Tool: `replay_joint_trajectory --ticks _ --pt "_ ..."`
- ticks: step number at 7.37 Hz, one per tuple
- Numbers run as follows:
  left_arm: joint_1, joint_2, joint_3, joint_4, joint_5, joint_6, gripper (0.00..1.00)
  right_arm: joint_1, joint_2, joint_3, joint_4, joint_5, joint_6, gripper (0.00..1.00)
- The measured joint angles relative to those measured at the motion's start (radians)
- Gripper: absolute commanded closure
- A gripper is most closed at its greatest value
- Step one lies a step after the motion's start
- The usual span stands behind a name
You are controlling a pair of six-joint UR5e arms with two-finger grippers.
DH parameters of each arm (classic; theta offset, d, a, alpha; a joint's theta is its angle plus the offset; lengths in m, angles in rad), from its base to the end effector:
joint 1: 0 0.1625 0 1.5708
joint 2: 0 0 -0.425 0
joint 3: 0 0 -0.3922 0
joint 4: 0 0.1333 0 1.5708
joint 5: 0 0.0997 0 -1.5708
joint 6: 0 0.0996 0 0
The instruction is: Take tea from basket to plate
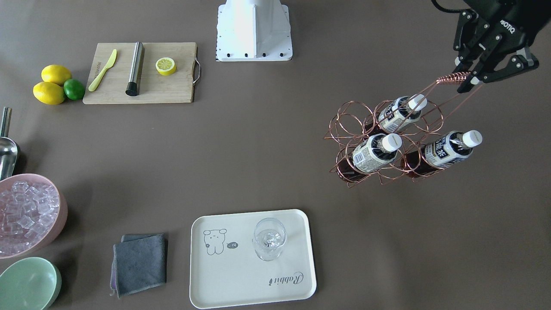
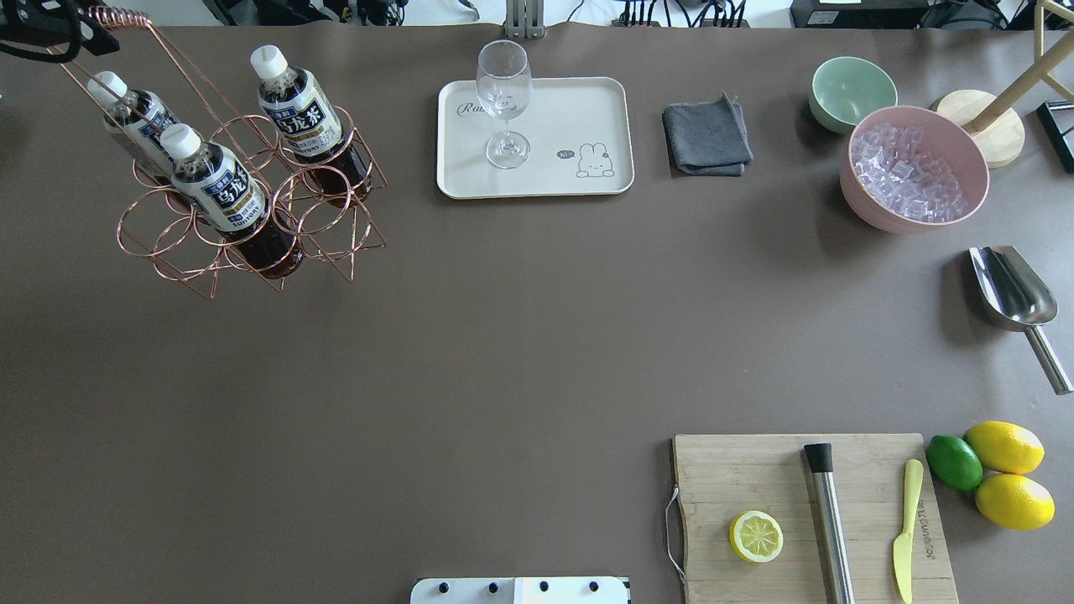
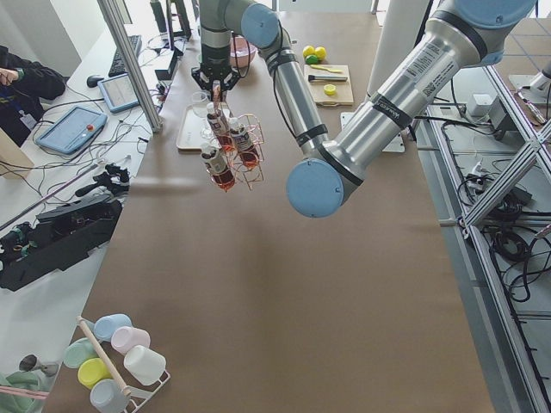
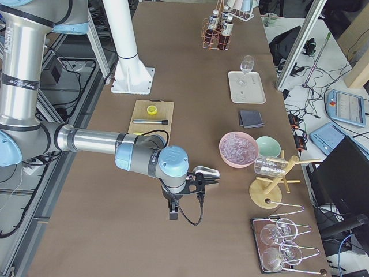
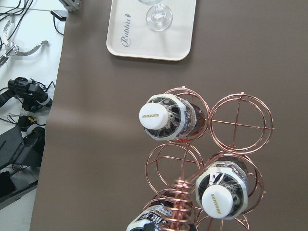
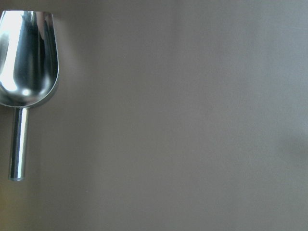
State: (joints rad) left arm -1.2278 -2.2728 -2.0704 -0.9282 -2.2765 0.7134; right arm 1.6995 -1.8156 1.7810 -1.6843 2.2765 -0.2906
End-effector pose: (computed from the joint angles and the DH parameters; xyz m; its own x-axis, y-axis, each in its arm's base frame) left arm 0.1171 -0.5323 0.1326 0.2680 0.9610 -0.0687 -0.6090 0.2242 0.7608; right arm 0.1164 -0.3644 0.6781 0.7478 -0.0965 0.6569 0.0912 0.9949 0.0424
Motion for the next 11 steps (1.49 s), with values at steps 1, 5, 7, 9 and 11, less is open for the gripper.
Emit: replay_joint_trajectory --ticks 1,5,7,9,11 --pt "0.019 0.001 -0.045 0.044 -0.004 -0.084 1.0 0.015 -0.002 0.001 0.0 0.002 -0.002 0.0" --pt "0.206 -0.025 -0.127 0.009 0.004 -0.388 1.0 0.041 -0.007 0.0 0.0 0.004 -0.004 0.0" --pt "0.33 -0.122 -0.076 -0.026 0.069 -0.435 1.0 0.041 -0.007 -0.004 0.0 0.001 -0.005 0.0" --pt "0.426 -0.265 0.01 -0.03 0.154 -0.442 1.0 0.041 -0.007 -0.008 0.009 -0.003 -0.012 0.0" --pt "0.493 -0.369 0.09 -0.033 0.204 -0.437 1.0 0.04 -0.018 -0.014 0.038 -0.017 -0.014 0.0"
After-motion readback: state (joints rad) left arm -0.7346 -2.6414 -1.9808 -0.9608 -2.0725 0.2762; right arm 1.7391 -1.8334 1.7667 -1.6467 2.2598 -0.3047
